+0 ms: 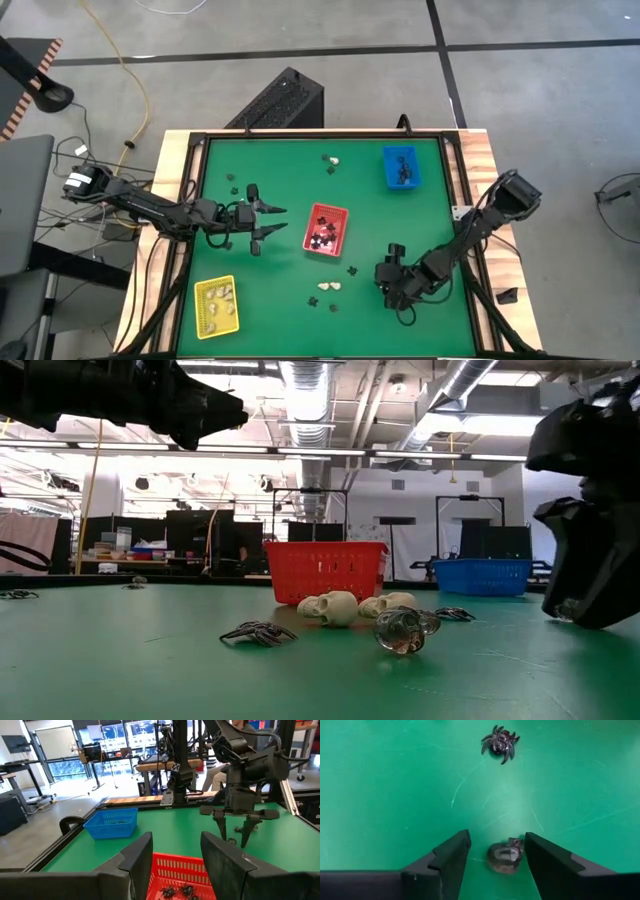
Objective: Sort Halloween decoration
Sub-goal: Put the black skull toy into the blue bin
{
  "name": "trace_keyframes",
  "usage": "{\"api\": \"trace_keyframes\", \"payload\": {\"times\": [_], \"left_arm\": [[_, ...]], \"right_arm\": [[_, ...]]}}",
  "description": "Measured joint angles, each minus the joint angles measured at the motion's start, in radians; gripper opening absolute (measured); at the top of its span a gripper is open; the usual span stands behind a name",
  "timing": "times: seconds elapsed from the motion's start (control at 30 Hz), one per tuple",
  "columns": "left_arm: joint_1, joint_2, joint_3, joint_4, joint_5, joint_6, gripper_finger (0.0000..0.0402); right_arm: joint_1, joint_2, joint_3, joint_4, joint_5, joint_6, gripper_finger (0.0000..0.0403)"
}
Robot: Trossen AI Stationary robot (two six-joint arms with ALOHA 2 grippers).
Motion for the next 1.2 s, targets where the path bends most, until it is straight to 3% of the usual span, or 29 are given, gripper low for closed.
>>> {"api": "trace_keyframes", "payload": {"times": [0.27, 0.5, 0.77, 0.97, 1.2], "left_arm": [[0.000, 0.000, 0.000, 0.000, 0.000, -0.002, 0.0157], [0.000, 0.000, 0.000, 0.001, 0.000, -0.005, 0.0157], [0.000, 0.000, 0.000, 0.000, 0.000, -0.006, 0.0157], [0.000, 0.000, 0.000, 0.000, 0.000, -0.002, 0.0157], [0.000, 0.000, 0.000, 0.001, 0.000, -0.004, 0.0157]], "right_arm": [[0.044, 0.006, 0.000, -0.033, 0.053, 0.084, 0.0179], [0.039, -0.006, 0.007, -0.056, 0.049, 0.048, 0.0128], [-0.031, -0.170, 0.057, -0.186, 0.045, -0.086, 0.0125], [-0.186, -0.362, 0.065, -0.314, 0.088, -0.210, 0.0119], [-0.527, -0.501, 0.065, -0.396, 0.100, -0.408, 0.0118]]}}
